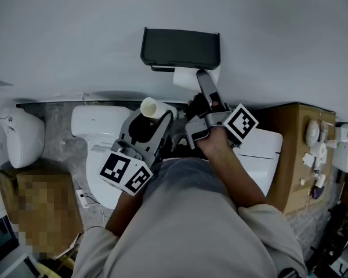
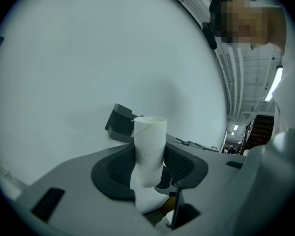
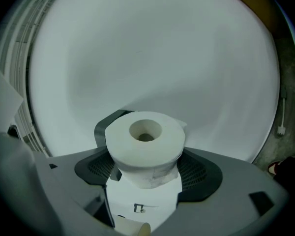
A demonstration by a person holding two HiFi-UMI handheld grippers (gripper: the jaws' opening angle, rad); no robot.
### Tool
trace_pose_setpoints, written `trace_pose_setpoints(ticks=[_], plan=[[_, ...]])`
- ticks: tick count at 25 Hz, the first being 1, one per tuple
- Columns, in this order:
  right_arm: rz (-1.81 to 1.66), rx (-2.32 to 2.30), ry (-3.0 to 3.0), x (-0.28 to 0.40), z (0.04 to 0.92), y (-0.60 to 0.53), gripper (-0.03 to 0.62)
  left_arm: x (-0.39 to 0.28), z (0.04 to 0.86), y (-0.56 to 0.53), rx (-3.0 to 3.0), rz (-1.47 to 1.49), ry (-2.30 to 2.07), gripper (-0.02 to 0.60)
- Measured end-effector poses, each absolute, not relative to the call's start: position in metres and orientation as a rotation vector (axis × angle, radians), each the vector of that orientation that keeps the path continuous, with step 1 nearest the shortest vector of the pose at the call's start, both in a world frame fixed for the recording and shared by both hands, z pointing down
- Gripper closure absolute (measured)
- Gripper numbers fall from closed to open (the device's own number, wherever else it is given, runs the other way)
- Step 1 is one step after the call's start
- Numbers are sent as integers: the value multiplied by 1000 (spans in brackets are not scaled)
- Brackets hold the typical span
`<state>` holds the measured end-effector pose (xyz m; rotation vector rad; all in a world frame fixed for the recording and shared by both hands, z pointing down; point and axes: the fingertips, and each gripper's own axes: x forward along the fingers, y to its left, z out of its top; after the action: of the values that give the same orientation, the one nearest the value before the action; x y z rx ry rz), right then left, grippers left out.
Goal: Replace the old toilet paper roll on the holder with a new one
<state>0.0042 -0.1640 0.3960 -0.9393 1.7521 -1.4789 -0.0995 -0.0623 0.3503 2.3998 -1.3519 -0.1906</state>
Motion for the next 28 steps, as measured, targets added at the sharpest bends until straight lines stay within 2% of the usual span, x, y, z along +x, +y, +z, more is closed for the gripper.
trace_pose_setpoints(ticks=[14, 28], plan=[[-1579, -781, 1890, -46, 398, -165, 197, -110, 350, -68, 2376, -198, -1372, 403], [-1610, -718, 1866, -53, 399, -167, 197, -114, 350, -65, 2345, -199, -1430, 403]])
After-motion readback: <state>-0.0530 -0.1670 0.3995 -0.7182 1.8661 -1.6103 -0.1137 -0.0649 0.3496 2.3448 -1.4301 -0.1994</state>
